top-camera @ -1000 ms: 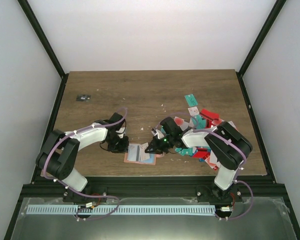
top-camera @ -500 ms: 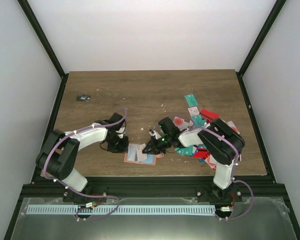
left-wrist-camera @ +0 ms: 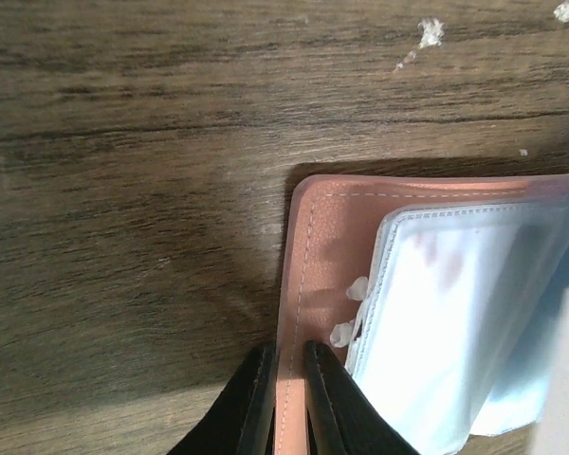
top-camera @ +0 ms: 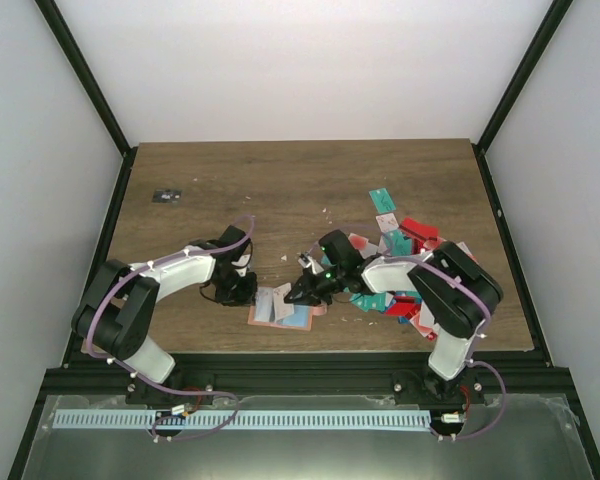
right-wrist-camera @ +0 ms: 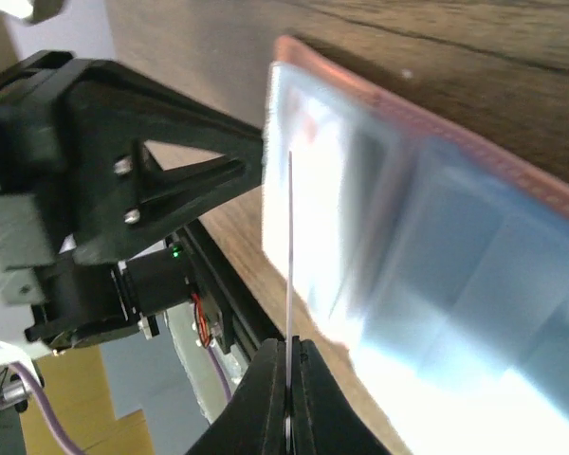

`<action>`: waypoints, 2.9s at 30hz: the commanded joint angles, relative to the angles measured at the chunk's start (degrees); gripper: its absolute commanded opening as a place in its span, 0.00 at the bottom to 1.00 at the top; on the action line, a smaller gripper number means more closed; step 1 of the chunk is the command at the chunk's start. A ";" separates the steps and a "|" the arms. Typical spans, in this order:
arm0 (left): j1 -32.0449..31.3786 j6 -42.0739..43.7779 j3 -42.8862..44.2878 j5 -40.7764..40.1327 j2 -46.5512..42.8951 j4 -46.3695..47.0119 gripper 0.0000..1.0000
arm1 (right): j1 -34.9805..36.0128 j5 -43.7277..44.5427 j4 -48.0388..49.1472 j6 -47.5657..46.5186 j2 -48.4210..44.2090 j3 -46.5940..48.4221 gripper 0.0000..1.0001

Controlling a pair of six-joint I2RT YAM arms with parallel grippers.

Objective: Put the credit cards into the card holder

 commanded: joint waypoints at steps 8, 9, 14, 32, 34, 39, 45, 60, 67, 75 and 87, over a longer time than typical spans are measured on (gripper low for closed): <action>-1.04 -0.99 -1.81 -4.63 4.18 -1.99 0.10 | -1.07 -1.11 -14.45 -8.87 -8.71 -1.36 0.01; -1.04 -0.98 -1.62 -4.96 4.12 -2.25 0.10 | -1.18 -0.04 -15.07 -8.93 -9.17 -1.65 0.01; -1.04 -0.80 1.01 -8.73 0.52 -5.14 0.12 | -2.59 6.78 -18.55 -8.54 -12.09 -2.34 0.01; -0.74 3.13 1.20 14.31 -21.67 12.41 0.50 | -6.59 7.63 -3.88 -4.55 -31.84 -6.47 0.01; -0.26 1.24 0.70 18.29 -24.36 17.64 0.52 | -7.46 7.39 -0.48 -3.36 -35.04 -6.29 0.01; 1.14 -3.73 0.26 30.20 -28.55 30.82 0.53 | -8.20 6.04 5.10 -2.44 -40.03 -4.87 0.01; 1.29 -8.78 0.92 38.17 -28.37 40.53 0.51 | -8.25 3.15 9.68 -0.58 -40.78 -2.78 0.01; 1.29 -8.93 3.60 41.28 -23.93 42.23 0.17 | -8.30 -1.59 15.26 1.73 -39.12 -1.46 0.01; 1.16 -6.53 4.53 41.06 -22.61 38.84 0.04 | -8.29 -2.33 7.26 -1.72 -37.45 1.22 0.30; 1.47 14.19 8.80 25.99 -15.53 5.21 0.04 | -8.55 14.40 -24.80 -13.91 -31.74 4.73 0.58; -0.33 14.31 6.82 14.16 -6.03 -8.83 0.04 | -8.37 12.94 -26.30 -16.28 -26.91 -2.96 0.54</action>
